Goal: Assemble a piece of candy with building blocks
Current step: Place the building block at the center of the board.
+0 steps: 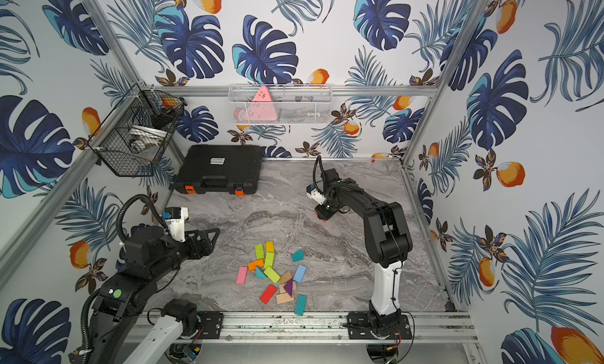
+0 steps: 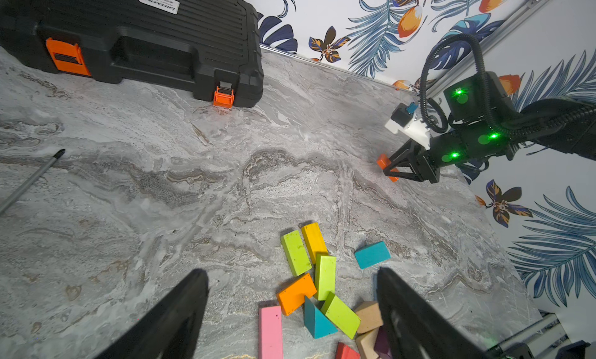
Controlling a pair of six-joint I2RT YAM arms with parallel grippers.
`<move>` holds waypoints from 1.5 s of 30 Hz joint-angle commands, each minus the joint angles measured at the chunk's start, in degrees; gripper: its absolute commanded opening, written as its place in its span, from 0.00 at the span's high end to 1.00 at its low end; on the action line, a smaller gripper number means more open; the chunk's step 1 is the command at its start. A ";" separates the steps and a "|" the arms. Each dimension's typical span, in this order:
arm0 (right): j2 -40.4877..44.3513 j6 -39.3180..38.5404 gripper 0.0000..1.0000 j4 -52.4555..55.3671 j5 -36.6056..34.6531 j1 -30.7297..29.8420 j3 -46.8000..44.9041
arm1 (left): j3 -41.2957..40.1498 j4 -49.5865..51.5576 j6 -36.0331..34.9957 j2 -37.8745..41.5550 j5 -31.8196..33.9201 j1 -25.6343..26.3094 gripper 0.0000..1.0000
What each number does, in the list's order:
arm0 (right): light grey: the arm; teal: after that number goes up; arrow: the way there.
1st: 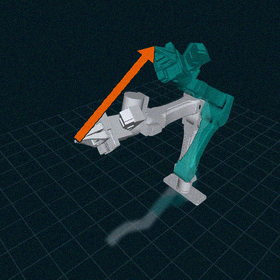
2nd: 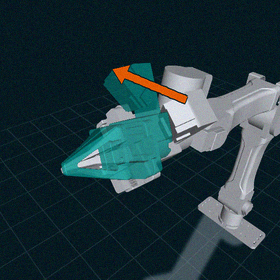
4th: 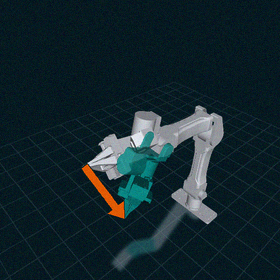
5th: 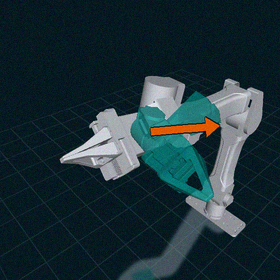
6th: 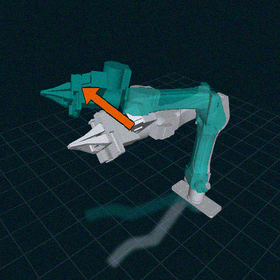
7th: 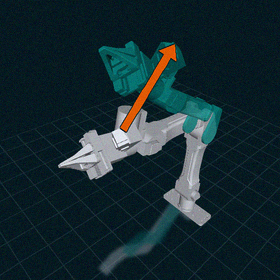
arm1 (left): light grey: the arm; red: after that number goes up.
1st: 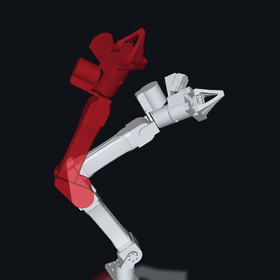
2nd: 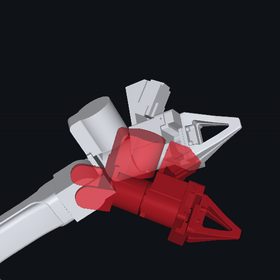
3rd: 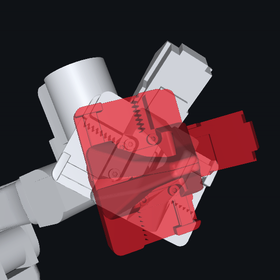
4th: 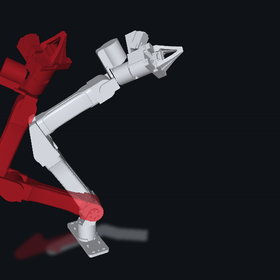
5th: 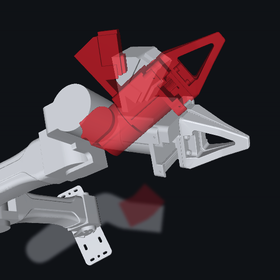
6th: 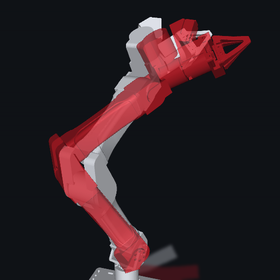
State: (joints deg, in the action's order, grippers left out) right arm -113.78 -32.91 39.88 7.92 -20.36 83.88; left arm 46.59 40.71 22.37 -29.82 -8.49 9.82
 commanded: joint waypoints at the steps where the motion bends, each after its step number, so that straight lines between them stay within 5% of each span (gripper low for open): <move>1: -0.23 -10.09 0.72 1.09 0.23 -1.00 -1.41 | 0.08 -0.45 -0.83 -0.56 0.82 0.68 0.14; 6: 0.46 -21.82 0.72 1.88 2.64 -2.62 -4.69 | 0.15 -0.38 -0.67 -0.85 0.87 1.33 0.14; 19: -4.41 -27.34 0.67 1.17 -1.05 -3.72 -3.75 | 0.08 -0.47 -0.82 -1.58 0.47 2.10 0.14; 25: -4.46 -27.39 0.55 -0.84 -3.41 -3.72 -4.33 | 0.10 -0.54 -0.80 -1.90 0.39 2.39 0.14; 32: -3.60 -23.54 0.29 -2.95 -7.71 -3.68 -4.59 | 0.04 -0.46 -0.66 -1.64 0.53 2.39 0.14; 45: -2.50 -20.76 0.24 -5.97 -10.14 -3.55 -6.70 | -0.20 -0.81 -0.62 -2.22 -0.12 2.66 0.14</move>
State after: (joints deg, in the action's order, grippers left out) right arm -114.96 -53.91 33.93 3.84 -23.94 77.78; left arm 46.54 40.71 22.39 -31.81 -7.92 12.32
